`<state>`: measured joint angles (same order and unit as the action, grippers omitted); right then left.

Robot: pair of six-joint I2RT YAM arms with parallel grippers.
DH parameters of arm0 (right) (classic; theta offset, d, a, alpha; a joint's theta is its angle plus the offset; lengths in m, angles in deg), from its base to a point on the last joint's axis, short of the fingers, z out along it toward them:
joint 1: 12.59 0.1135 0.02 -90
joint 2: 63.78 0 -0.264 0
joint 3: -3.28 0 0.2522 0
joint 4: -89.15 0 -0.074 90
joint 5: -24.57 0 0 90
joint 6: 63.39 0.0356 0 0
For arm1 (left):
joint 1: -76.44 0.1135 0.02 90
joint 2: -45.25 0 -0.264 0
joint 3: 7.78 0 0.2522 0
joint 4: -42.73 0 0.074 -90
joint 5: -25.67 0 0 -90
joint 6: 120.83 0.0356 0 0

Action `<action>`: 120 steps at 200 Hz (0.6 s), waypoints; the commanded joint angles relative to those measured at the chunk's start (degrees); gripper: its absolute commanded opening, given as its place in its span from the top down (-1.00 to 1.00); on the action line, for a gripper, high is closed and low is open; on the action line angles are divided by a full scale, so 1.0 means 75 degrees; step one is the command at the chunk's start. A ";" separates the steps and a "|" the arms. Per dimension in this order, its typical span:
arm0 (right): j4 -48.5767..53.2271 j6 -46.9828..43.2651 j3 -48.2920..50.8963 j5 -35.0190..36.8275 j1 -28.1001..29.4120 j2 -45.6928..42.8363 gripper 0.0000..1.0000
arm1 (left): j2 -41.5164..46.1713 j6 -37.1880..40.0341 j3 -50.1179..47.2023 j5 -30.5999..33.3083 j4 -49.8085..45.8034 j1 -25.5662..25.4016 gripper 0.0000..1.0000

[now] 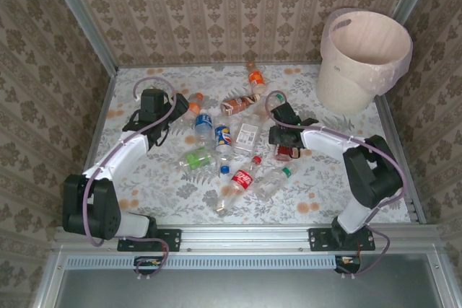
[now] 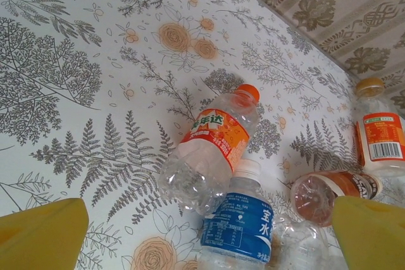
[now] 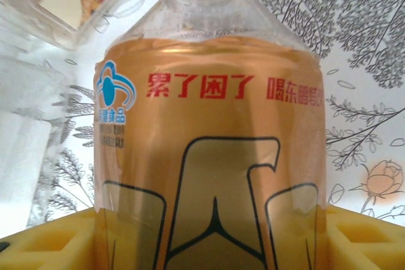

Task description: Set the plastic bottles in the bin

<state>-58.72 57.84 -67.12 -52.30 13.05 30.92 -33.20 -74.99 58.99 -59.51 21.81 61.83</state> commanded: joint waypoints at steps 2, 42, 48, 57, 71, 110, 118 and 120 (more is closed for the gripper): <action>-0.0571 -0.0272 0.0281 0.0290 -0.0057 -0.0647 -0.27 | -0.0073 -0.0114 0.0262 0.0208 -0.0107 -0.0050 -1.00; -0.1403 -0.0510 0.0757 0.0343 -0.0212 -0.1646 -0.16 | -0.0144 -0.0250 0.0359 0.0263 -0.0247 -0.0044 -1.00; -0.1520 -0.0545 0.0812 0.0322 -0.0256 -0.1770 -0.15 | -0.0149 -0.0284 0.0371 0.0251 -0.0253 -0.0044 -1.00; -0.1687 -0.0577 0.0863 0.0237 -0.0353 -0.1945 -0.14 | -0.0173 -0.0319 0.0382 0.0263 -0.0303 -0.0044 -1.00; -0.1879 -0.0643 0.0849 -0.0151 -0.0576 -0.2347 -0.09 | -0.0157 -0.0420 0.0430 0.0338 -0.0428 -0.0044 -1.00; -0.2198 -0.0849 0.0500 -0.1070 -0.1236 -0.3167 -0.07 | 0.0186 -0.0493 0.0167 0.0717 -0.0296 -0.0067 -1.00; -0.2297 -0.0879 0.0427 -0.1158 -0.1367 -0.3270 -0.06 | 0.0251 -0.0498 0.0133 0.0751 -0.0288 -0.0074 -1.00; -0.2321 -0.0896 0.0398 -0.1189 -0.1392 -0.3300 -0.06 | 0.0256 -0.0498 0.0128 0.0761 -0.0288 -0.0075 -1.00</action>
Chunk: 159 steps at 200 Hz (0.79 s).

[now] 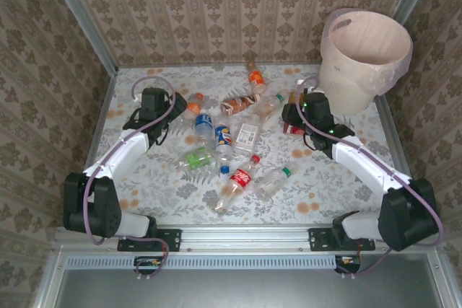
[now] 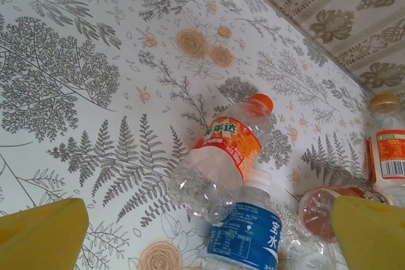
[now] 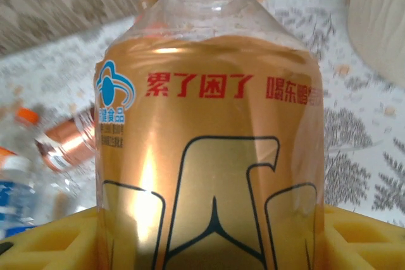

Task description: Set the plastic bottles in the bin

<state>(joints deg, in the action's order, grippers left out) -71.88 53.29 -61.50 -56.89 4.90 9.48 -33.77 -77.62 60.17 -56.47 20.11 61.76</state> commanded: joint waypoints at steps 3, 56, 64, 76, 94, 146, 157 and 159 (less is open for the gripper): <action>-0.0612 -0.0317 -0.0391 -0.0618 -0.0365 -0.0458 -0.06 | 0.0355 -0.0149 -0.0044 0.0367 -0.0043 -0.0070 -1.00; -0.0558 -0.0941 -0.1597 -0.0920 -0.1077 -0.0434 -0.02 | 0.0641 -0.0276 -0.0116 0.0909 -0.0367 -0.0129 -1.00; -0.0491 -0.1044 -0.1818 -0.0871 -0.1112 -0.0407 -0.02 | 0.0714 -0.0300 -0.0171 0.0988 -0.0378 -0.0127 -1.00; -0.0469 -0.1147 -0.2090 -0.0800 -0.1200 -0.0352 0.00 | 0.0816 -0.0358 -0.0247 0.1083 -0.0366 -0.0129 -1.00; -0.0461 -0.1282 -0.2478 -0.0651 -0.1365 -0.0204 0.01 | 0.0879 -0.0345 -0.0300 0.1101 -0.0336 -0.0129 -1.00; -0.0288 -0.1708 -0.3810 -0.0541 -0.2101 0.0470 0.02 | 0.0670 -0.0935 -0.0153 0.0995 -0.0665 -0.0025 -1.00; -0.0078 -0.1774 -0.4185 -0.0571 -0.2272 0.0650 0.02 | 0.0658 -0.1062 -0.0165 0.0974 -0.0678 0.0014 -1.00; -0.0028 -0.1784 -0.4258 -0.0566 -0.2300 0.0683 0.03 | 0.0658 -0.1086 -0.0170 0.0975 -0.0687 0.0021 -1.00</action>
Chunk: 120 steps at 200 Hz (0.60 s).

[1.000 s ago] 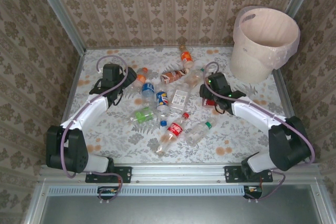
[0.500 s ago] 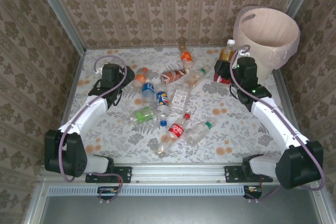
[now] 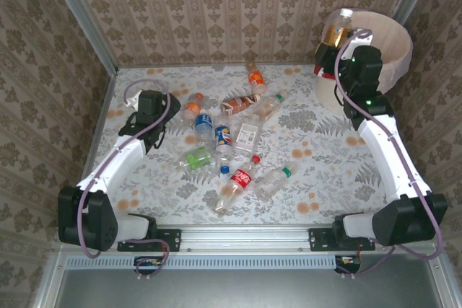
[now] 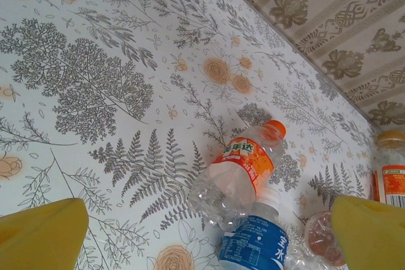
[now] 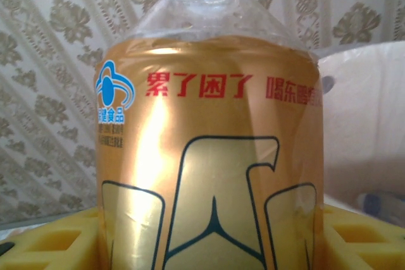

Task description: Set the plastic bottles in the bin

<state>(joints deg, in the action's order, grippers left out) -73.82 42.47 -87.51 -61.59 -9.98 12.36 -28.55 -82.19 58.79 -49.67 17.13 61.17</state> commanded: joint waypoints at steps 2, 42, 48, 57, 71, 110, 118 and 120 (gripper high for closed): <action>0.0291 -0.0350 -0.0855 0.0074 -0.0346 0.0344 0.03 | -0.0039 -0.0504 0.0004 0.0058 -0.0295 0.0101 -1.00; 0.1116 -0.0657 -0.2064 0.0658 -0.0984 0.1137 0.03 | 0.0073 -0.0633 -0.0126 -0.0429 -0.0100 0.0245 -1.00; 0.1182 -0.0630 -0.2191 0.0633 -0.1127 0.1258 0.02 | 0.0097 -0.0560 -0.0189 -0.0543 0.0107 0.0262 -1.00; 0.1332 -0.0604 -0.2424 0.0685 -0.1325 0.1473 0.03 | 0.0131 -0.0420 -0.0243 -0.0747 0.0376 0.0250 -1.00; 0.1427 -0.0623 -0.2610 0.0837 -0.1572 0.1787 0.02 | 0.0149 -0.0344 -0.0251 -0.0951 0.0543 0.0254 -1.00; 0.1054 -0.1317 -0.2788 0.1171 -0.2016 0.2443 0.01 | 0.0236 -0.0204 -0.0253 -0.1066 0.0546 0.0272 -1.00; 0.1004 -0.1537 -0.2836 0.1401 -0.2063 0.2570 0.01 | 0.0273 -0.0129 -0.0286 -0.1111 0.0615 0.0266 -1.00; 0.0994 -0.1580 -0.2852 0.1446 -0.2075 0.2612 0.01 | 0.0285 -0.0103 -0.0291 -0.1125 0.0634 0.0266 -1.00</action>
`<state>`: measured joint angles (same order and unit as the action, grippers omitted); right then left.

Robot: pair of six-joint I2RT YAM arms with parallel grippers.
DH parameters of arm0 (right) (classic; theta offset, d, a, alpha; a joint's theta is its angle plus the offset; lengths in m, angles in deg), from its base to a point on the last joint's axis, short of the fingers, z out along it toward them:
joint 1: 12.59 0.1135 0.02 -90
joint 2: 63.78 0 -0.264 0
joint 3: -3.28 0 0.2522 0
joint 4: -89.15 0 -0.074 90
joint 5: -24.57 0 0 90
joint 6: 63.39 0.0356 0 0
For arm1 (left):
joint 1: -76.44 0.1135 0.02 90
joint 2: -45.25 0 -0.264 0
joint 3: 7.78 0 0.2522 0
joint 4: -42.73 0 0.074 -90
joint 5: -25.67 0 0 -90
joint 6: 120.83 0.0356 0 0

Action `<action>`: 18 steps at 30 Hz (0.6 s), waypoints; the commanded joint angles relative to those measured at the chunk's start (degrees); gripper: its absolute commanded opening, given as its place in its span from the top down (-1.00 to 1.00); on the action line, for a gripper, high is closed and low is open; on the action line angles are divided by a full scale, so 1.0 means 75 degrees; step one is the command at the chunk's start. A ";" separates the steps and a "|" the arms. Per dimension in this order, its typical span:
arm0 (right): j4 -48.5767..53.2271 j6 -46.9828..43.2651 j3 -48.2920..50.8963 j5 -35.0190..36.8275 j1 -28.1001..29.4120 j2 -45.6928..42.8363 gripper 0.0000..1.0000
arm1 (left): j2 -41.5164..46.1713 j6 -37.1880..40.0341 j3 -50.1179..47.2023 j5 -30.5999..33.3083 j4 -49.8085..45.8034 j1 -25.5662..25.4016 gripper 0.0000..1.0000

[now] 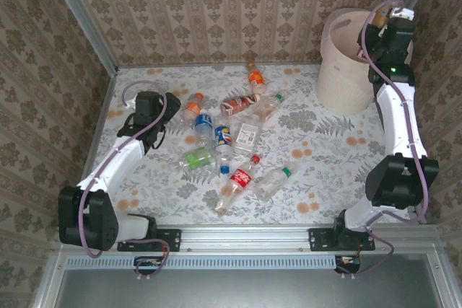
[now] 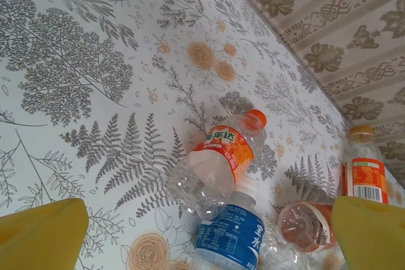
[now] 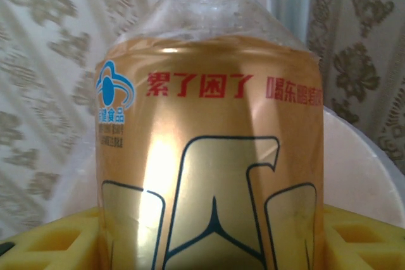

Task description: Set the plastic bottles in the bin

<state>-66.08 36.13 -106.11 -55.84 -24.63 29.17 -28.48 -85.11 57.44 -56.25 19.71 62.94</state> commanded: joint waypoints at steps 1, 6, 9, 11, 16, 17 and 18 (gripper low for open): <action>-0.0050 -0.0756 -0.0379 0.0709 -0.0126 0.0387 0.01 | 0.0278 0.0300 -0.0111 -0.0258 0.0299 0.0030 -1.00; -0.0272 -0.1351 -0.0712 0.1352 -0.0327 0.0972 -0.02 | 0.0351 0.0339 -0.0200 -0.0317 0.0402 0.0033 -1.00; 0.0064 -0.1433 -0.1239 0.1367 -0.0411 0.1425 -0.06 | 0.0283 0.0382 -0.0141 -0.0408 0.0339 0.0042 -1.00; 0.0083 -0.1617 -0.1395 0.1480 -0.0375 0.1643 -0.08 | 0.0216 0.0348 -0.0124 -0.0437 0.0297 0.0042 -1.00; -0.0290 -0.1885 -0.1454 0.2272 -0.0174 0.1820 -0.18 | 0.0149 0.0347 -0.0103 -0.0650 0.0321 0.0077 -1.00; -0.0437 -0.1993 -0.1394 0.2519 -0.0125 0.1843 -0.22 | 0.0151 0.0346 -0.0101 -0.0634 0.0314 0.0077 -1.00; -0.0642 -0.2153 -0.1300 0.2837 -0.0071 0.1865 -0.25 | 0.0162 0.0336 -0.0113 -0.0612 0.0300 0.0077 -1.00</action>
<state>-66.78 23.74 -114.79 -42.34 -26.44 42.50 -27.10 -83.72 56.72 -59.97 21.72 63.03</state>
